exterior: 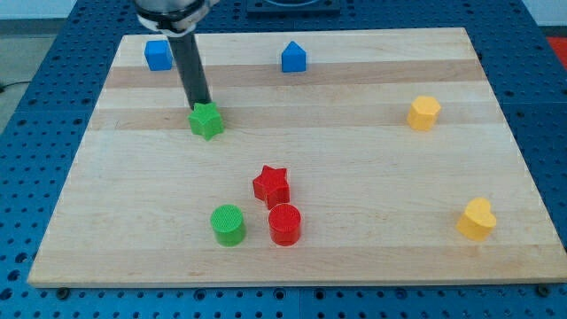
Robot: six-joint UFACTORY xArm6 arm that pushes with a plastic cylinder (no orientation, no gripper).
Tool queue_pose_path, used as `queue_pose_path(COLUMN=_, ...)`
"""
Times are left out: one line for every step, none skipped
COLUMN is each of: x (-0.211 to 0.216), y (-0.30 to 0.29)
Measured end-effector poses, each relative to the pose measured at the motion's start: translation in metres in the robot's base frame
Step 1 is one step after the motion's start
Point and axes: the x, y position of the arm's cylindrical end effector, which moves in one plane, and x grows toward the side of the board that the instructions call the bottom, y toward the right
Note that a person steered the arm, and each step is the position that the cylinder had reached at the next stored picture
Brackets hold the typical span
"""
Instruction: Push green star towards green circle
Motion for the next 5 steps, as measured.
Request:
queue_pose_path(x=0.056, y=0.0)
queue_pose_path(x=0.093, y=0.0)
queue_pose_path(x=0.104, y=0.0)
queue_pose_path(x=0.1, y=-0.053)
queue_pose_path(x=0.134, y=-0.007)
